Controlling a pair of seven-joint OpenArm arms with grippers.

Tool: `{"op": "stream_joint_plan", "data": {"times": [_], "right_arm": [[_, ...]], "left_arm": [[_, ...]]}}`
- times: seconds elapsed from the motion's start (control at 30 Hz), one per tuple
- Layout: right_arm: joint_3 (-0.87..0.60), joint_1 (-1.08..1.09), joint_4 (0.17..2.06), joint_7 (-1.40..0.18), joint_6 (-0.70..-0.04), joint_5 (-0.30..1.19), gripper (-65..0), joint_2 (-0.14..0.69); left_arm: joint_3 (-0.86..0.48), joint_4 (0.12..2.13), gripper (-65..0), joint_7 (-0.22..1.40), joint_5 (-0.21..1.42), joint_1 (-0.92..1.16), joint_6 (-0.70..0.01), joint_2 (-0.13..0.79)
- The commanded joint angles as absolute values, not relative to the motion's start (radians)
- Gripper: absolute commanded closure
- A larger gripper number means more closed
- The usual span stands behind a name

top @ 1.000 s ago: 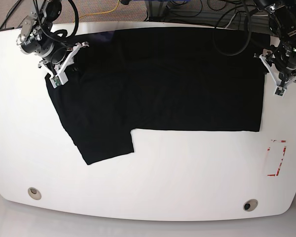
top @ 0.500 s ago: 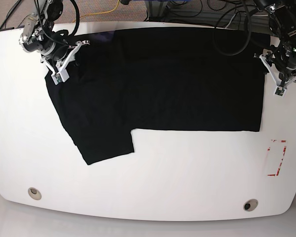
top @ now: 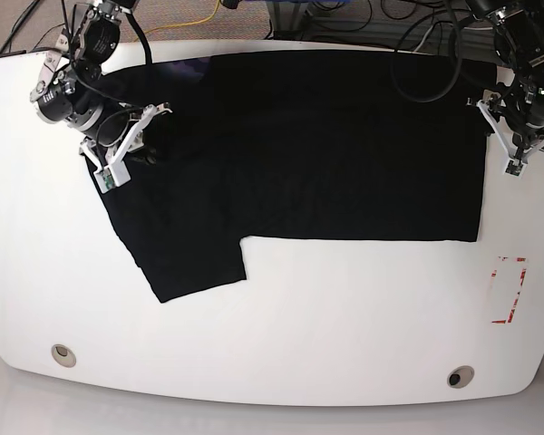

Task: Layout the t-shirt on the table in an organized manner, then fold the t-shirt properly
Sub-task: 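Regrasp the shirt edge with the right gripper and drag it inward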

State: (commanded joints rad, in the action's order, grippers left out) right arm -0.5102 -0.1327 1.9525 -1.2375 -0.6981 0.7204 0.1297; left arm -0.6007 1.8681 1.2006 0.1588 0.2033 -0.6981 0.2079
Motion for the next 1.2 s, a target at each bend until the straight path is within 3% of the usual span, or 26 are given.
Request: {"op": "stream_joint_plan", "data": {"times": [0.3, 0.4, 0.53, 0.7, 0.83, 0.93, 1.2], "right_arm": [[-0.510, 0.010, 1.797, -1.236, -0.698, 0.720, 0.0, 0.134], [-0.510, 0.036, 1.753, -1.233, -0.698, 0.720, -2.7, 0.134], [-0.512, 0.061, 1.712, -1.230, -0.698, 0.719, -12.2, 0.136], [-0.515, 0.067, 1.718, -1.228, -0.698, 0.710, -34.9, 0.139], [-0.519, 0.047, 1.782, -1.233, -0.698, 0.688, -49.3, 0.191], [-0.519, -0.021, 1.836, -1.231, -0.698, 0.684, -54.2, 0.240], [-0.564, -0.205, 1.874, -1.198, -0.698, 0.682, -54.7, 0.351]], "left_arm": [[-0.601, 1.868, -33.7, 1.201, 0.159, 0.206, -0.698, 0.208], [-0.601, 1.868, -33.7, 1.201, 0.159, 0.206, -0.698, 0.208], [-0.601, 1.868, -33.7, 1.201, 0.159, 0.206, -0.698, 0.208], [-0.601, 1.868, -33.7, 1.201, 0.162, 0.205, -0.698, 0.208], [-0.575, 1.868, -33.7, 1.201, 0.163, 0.203, -0.698, 0.206], [-0.558, 1.874, -33.7, 1.201, 0.168, 0.202, -0.698, 0.205], [-0.599, 1.871, -33.7, 1.199, 0.245, 0.128, -0.698, 0.165]]}}
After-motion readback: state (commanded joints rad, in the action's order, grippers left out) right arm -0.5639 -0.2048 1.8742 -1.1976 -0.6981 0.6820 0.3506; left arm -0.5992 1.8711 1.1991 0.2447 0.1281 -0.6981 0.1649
